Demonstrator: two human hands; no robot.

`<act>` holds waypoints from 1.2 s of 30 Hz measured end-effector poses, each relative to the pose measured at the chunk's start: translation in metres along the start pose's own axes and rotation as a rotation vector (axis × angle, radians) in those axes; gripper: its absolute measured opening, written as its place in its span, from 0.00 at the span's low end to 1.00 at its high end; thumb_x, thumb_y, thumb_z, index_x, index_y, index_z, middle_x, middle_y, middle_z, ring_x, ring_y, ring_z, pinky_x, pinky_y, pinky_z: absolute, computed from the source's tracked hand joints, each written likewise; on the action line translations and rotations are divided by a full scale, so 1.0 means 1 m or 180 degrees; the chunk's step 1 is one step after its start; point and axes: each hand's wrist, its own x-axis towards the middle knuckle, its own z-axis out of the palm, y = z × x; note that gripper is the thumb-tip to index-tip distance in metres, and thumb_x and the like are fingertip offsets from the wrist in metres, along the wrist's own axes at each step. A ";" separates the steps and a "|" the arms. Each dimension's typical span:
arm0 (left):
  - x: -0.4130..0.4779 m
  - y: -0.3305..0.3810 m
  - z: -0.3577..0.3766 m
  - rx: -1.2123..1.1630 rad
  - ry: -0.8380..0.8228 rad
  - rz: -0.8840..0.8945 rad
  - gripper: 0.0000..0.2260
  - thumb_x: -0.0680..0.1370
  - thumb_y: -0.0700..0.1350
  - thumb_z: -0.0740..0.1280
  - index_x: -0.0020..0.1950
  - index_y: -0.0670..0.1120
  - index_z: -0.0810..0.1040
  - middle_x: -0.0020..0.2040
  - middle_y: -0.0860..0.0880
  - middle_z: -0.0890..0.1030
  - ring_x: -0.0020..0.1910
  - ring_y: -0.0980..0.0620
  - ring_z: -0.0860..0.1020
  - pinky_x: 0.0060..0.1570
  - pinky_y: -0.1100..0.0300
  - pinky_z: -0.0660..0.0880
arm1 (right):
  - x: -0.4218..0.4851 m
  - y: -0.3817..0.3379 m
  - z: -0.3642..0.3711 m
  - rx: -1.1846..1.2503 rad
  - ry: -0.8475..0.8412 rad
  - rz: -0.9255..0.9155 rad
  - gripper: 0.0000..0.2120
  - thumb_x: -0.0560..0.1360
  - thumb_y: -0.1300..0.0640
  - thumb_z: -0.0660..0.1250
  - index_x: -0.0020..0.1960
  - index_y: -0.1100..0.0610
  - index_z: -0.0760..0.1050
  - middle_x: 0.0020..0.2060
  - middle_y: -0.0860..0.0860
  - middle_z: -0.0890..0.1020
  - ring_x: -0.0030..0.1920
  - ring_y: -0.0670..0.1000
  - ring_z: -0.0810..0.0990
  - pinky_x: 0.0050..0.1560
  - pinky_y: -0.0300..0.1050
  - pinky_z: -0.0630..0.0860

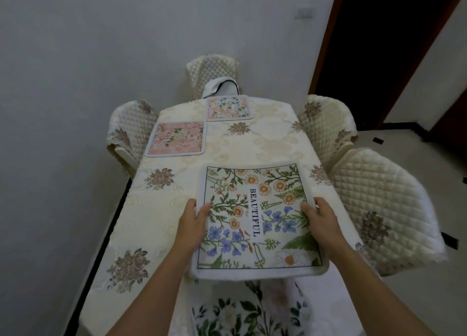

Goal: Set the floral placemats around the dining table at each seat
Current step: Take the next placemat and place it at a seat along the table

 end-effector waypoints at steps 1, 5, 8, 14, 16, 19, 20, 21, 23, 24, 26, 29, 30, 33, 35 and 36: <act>0.001 0.006 0.002 -0.0005 -0.0030 0.0029 0.09 0.83 0.51 0.62 0.50 0.45 0.72 0.47 0.44 0.81 0.48 0.44 0.81 0.49 0.42 0.78 | 0.001 -0.004 -0.004 0.0027 0.0030 -0.0028 0.05 0.82 0.52 0.62 0.53 0.53 0.74 0.48 0.52 0.84 0.47 0.54 0.84 0.50 0.56 0.82; -0.001 0.021 0.011 -0.0041 -0.0149 0.0105 0.09 0.83 0.50 0.61 0.49 0.46 0.72 0.47 0.38 0.81 0.43 0.45 0.80 0.44 0.42 0.78 | 0.002 -0.010 -0.020 0.0092 0.0044 -0.0006 0.06 0.82 0.52 0.63 0.53 0.53 0.76 0.49 0.53 0.85 0.48 0.55 0.85 0.51 0.58 0.82; -0.009 0.022 0.016 -0.0045 -0.0117 0.0153 0.10 0.83 0.49 0.61 0.51 0.42 0.73 0.46 0.42 0.81 0.45 0.46 0.81 0.44 0.48 0.78 | -0.001 -0.011 -0.025 0.0039 0.0010 -0.0010 0.07 0.82 0.54 0.61 0.55 0.55 0.76 0.49 0.53 0.85 0.48 0.54 0.85 0.51 0.56 0.82; -0.033 0.002 -0.004 -0.0139 0.0197 -0.0068 0.07 0.83 0.47 0.62 0.52 0.44 0.73 0.47 0.46 0.83 0.46 0.48 0.83 0.46 0.46 0.81 | -0.011 -0.009 -0.004 -0.0047 -0.0339 0.0005 0.07 0.82 0.54 0.61 0.54 0.55 0.76 0.48 0.53 0.85 0.46 0.53 0.85 0.48 0.55 0.83; -0.048 -0.008 -0.022 -0.0143 0.0382 -0.0179 0.07 0.83 0.48 0.61 0.51 0.44 0.72 0.46 0.45 0.83 0.45 0.47 0.83 0.43 0.47 0.81 | -0.016 -0.008 0.015 -0.0083 -0.0567 0.0004 0.07 0.82 0.53 0.61 0.54 0.55 0.76 0.46 0.54 0.86 0.44 0.54 0.86 0.46 0.56 0.83; -0.077 -0.027 -0.056 -0.0136 0.0751 -0.0381 0.08 0.83 0.49 0.61 0.52 0.44 0.72 0.47 0.44 0.83 0.44 0.46 0.84 0.43 0.44 0.82 | -0.024 -0.006 0.054 -0.0219 -0.0960 -0.0069 0.07 0.83 0.53 0.61 0.54 0.55 0.75 0.46 0.53 0.86 0.41 0.51 0.87 0.41 0.50 0.83; -0.088 -0.034 -0.069 -0.0125 0.0899 -0.0473 0.07 0.83 0.49 0.61 0.52 0.45 0.72 0.47 0.44 0.83 0.44 0.47 0.84 0.43 0.45 0.82 | -0.027 -0.005 0.070 -0.0277 -0.1132 -0.0104 0.08 0.82 0.52 0.61 0.55 0.55 0.75 0.47 0.53 0.86 0.42 0.51 0.87 0.41 0.50 0.83; -0.101 -0.042 -0.082 -0.0161 0.1064 -0.0565 0.07 0.83 0.49 0.61 0.52 0.46 0.72 0.48 0.44 0.84 0.43 0.47 0.84 0.43 0.45 0.82 | -0.031 -0.005 0.087 -0.0354 -0.1305 -0.0133 0.10 0.82 0.51 0.61 0.57 0.56 0.75 0.48 0.53 0.86 0.43 0.52 0.87 0.43 0.51 0.83; -0.128 -0.056 -0.109 -0.0254 0.1381 -0.0782 0.06 0.83 0.50 0.61 0.53 0.49 0.72 0.47 0.45 0.84 0.42 0.49 0.85 0.43 0.45 0.83 | -0.043 -0.006 0.124 -0.0525 -0.1658 -0.0196 0.14 0.82 0.48 0.62 0.61 0.56 0.74 0.52 0.54 0.85 0.47 0.53 0.86 0.47 0.54 0.83; -0.144 -0.061 -0.123 -0.0286 0.1540 -0.0898 0.05 0.83 0.51 0.61 0.54 0.50 0.72 0.46 0.45 0.85 0.41 0.50 0.85 0.43 0.46 0.83 | -0.051 -0.008 0.144 -0.0568 -0.1839 -0.0255 0.14 0.82 0.49 0.62 0.61 0.57 0.74 0.52 0.55 0.84 0.47 0.54 0.85 0.47 0.53 0.82; -0.177 -0.071 -0.148 -0.0369 0.1871 -0.1077 0.05 0.83 0.51 0.61 0.53 0.52 0.72 0.44 0.46 0.85 0.38 0.51 0.86 0.40 0.48 0.83 | -0.072 -0.015 0.182 -0.0621 -0.2196 -0.0390 0.11 0.82 0.51 0.61 0.59 0.57 0.74 0.50 0.54 0.84 0.46 0.53 0.85 0.44 0.49 0.81; -0.228 -0.080 -0.183 -0.0417 0.2372 -0.1230 0.05 0.83 0.51 0.60 0.53 0.52 0.72 0.43 0.47 0.85 0.36 0.54 0.85 0.33 0.58 0.81 | -0.112 -0.027 0.235 -0.0728 -0.2712 -0.0542 0.09 0.82 0.52 0.61 0.56 0.57 0.75 0.48 0.54 0.85 0.44 0.54 0.85 0.45 0.53 0.82; -0.243 -0.083 -0.195 -0.0448 0.2541 -0.1242 0.05 0.83 0.51 0.60 0.54 0.51 0.72 0.44 0.47 0.85 0.36 0.54 0.85 0.34 0.58 0.81 | -0.126 -0.031 0.251 -0.0740 -0.2868 -0.0608 0.08 0.82 0.52 0.61 0.55 0.56 0.74 0.47 0.54 0.85 0.44 0.55 0.85 0.47 0.55 0.83; -0.283 -0.095 -0.229 -0.0495 0.3045 -0.1273 0.05 0.83 0.50 0.61 0.55 0.50 0.73 0.46 0.47 0.84 0.40 0.53 0.85 0.39 0.53 0.83 | -0.167 -0.043 0.294 -0.0852 -0.3221 -0.0788 0.08 0.82 0.52 0.61 0.53 0.57 0.74 0.46 0.53 0.85 0.44 0.54 0.85 0.47 0.55 0.82; -0.302 -0.103 -0.248 -0.0546 0.3313 -0.1301 0.04 0.83 0.50 0.61 0.53 0.51 0.73 0.47 0.48 0.84 0.42 0.52 0.85 0.41 0.51 0.83 | -0.190 -0.052 0.319 -0.0846 -0.3372 -0.0895 0.08 0.82 0.52 0.61 0.53 0.57 0.73 0.46 0.53 0.85 0.43 0.53 0.85 0.46 0.53 0.82; -0.309 -0.108 -0.257 -0.0567 0.3419 -0.1304 0.04 0.82 0.50 0.62 0.53 0.51 0.73 0.48 0.48 0.84 0.42 0.51 0.85 0.42 0.50 0.83 | -0.201 -0.057 0.330 -0.0852 -0.3422 -0.0950 0.08 0.82 0.52 0.61 0.54 0.57 0.73 0.45 0.52 0.84 0.43 0.53 0.85 0.45 0.52 0.82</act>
